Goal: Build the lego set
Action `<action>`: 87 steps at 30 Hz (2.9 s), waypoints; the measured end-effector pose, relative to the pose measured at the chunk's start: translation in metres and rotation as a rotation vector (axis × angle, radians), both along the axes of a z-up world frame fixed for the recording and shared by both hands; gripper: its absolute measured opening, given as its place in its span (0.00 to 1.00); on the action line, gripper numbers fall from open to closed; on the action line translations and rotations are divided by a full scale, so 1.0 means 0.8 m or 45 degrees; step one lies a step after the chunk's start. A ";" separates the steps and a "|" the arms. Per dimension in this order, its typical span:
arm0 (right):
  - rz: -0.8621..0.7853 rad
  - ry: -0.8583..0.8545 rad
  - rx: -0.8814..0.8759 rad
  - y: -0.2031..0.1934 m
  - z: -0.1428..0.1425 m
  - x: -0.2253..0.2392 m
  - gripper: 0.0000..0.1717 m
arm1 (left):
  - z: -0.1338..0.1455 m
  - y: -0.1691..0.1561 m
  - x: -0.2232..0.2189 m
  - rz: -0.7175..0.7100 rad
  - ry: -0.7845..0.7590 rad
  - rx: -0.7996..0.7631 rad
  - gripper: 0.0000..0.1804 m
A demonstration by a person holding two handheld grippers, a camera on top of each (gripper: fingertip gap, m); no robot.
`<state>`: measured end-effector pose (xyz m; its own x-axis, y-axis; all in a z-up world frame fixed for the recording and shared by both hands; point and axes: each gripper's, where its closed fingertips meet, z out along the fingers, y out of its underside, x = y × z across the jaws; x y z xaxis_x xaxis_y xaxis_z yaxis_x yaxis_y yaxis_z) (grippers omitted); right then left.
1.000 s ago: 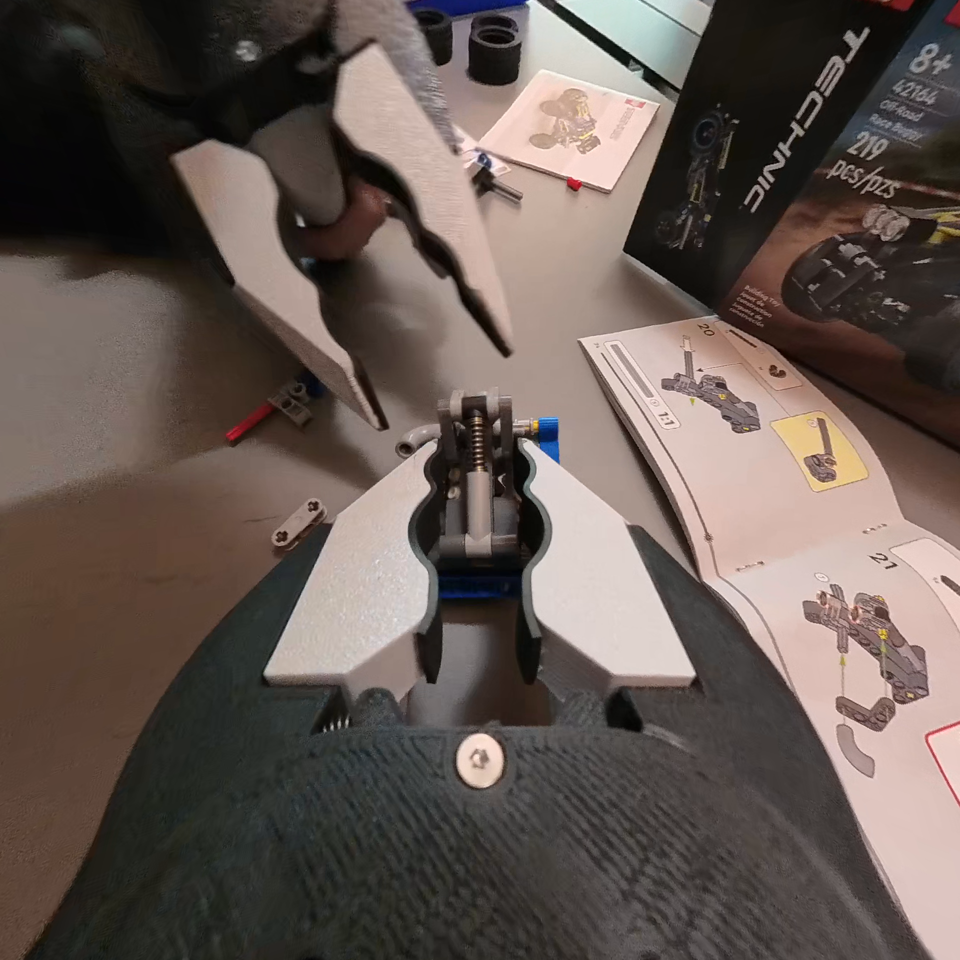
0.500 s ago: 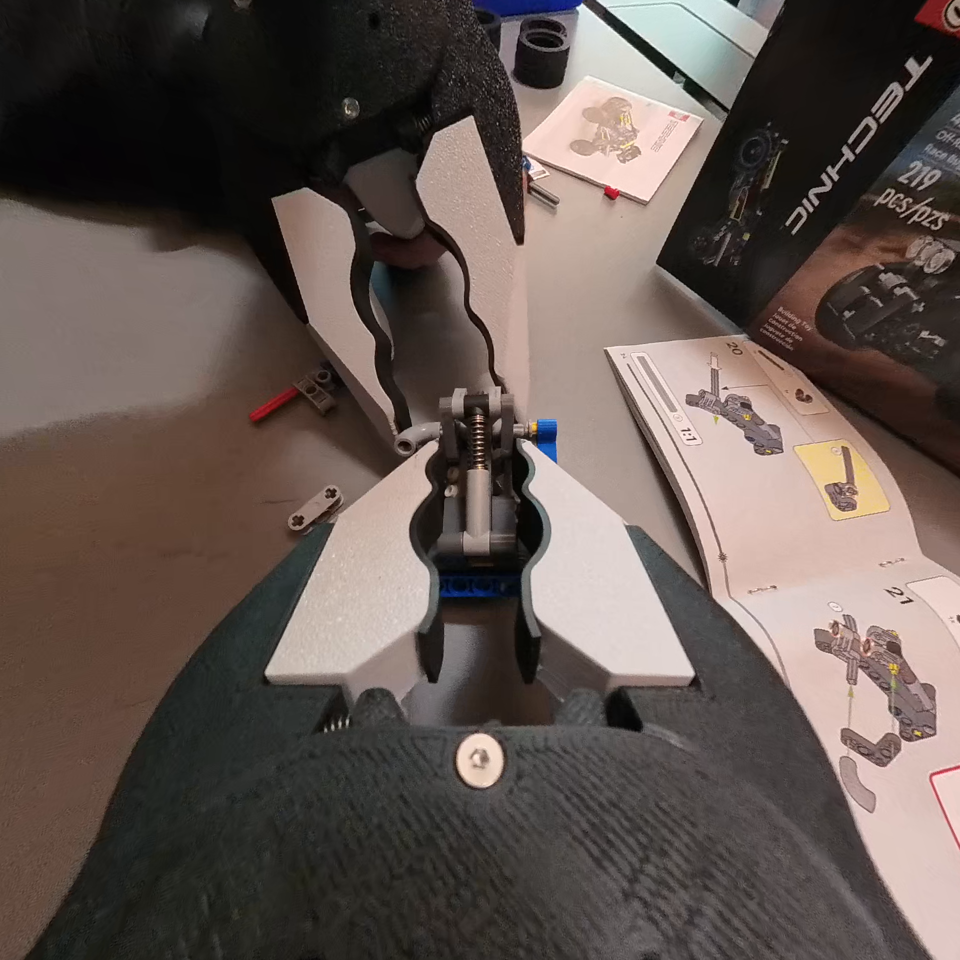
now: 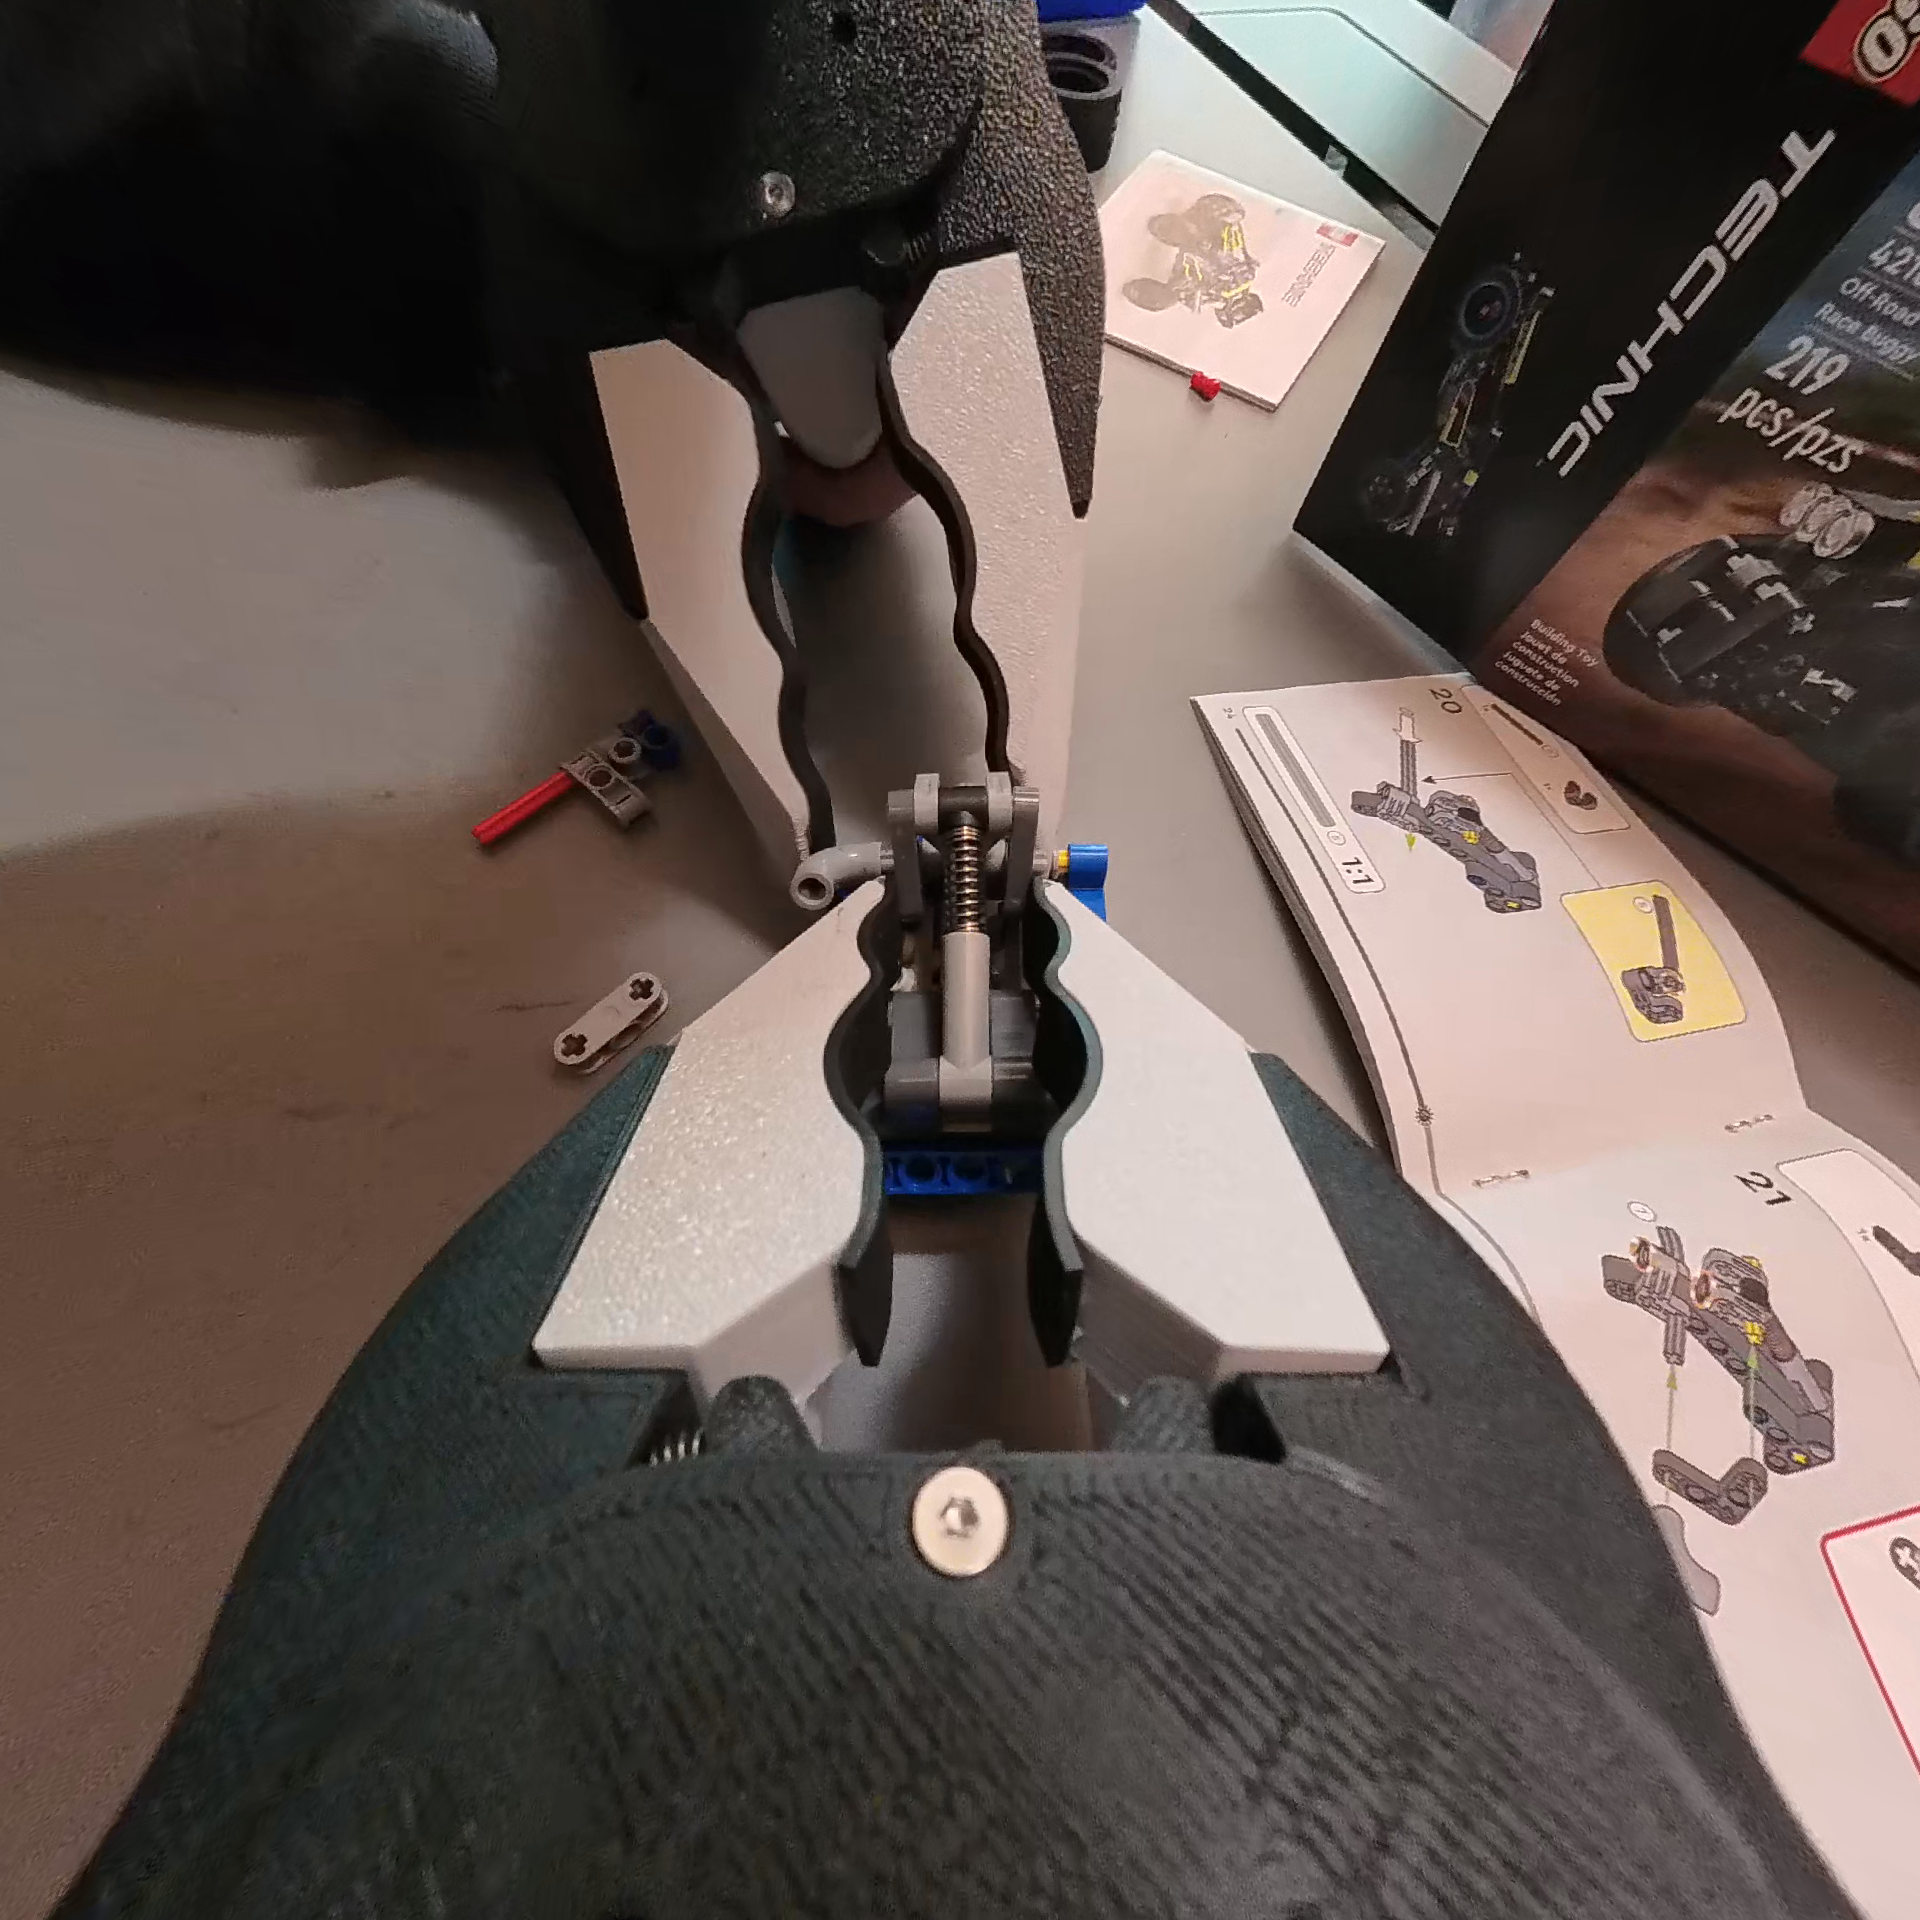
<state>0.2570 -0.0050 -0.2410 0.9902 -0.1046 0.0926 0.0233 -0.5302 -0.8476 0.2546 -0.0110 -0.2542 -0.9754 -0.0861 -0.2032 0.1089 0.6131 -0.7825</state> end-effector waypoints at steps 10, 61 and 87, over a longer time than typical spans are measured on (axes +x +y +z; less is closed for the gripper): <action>0.026 -0.007 0.006 0.002 0.001 -0.004 0.12 | 0.000 0.004 -0.005 -0.040 0.037 -0.018 0.16; 0.115 0.022 -0.005 0.006 -0.001 -0.019 0.21 | 0.008 0.001 -0.016 0.005 0.250 -0.099 0.24; 0.154 0.026 0.023 0.007 0.003 -0.025 0.24 | 0.011 0.004 -0.018 -0.032 0.202 -0.108 0.23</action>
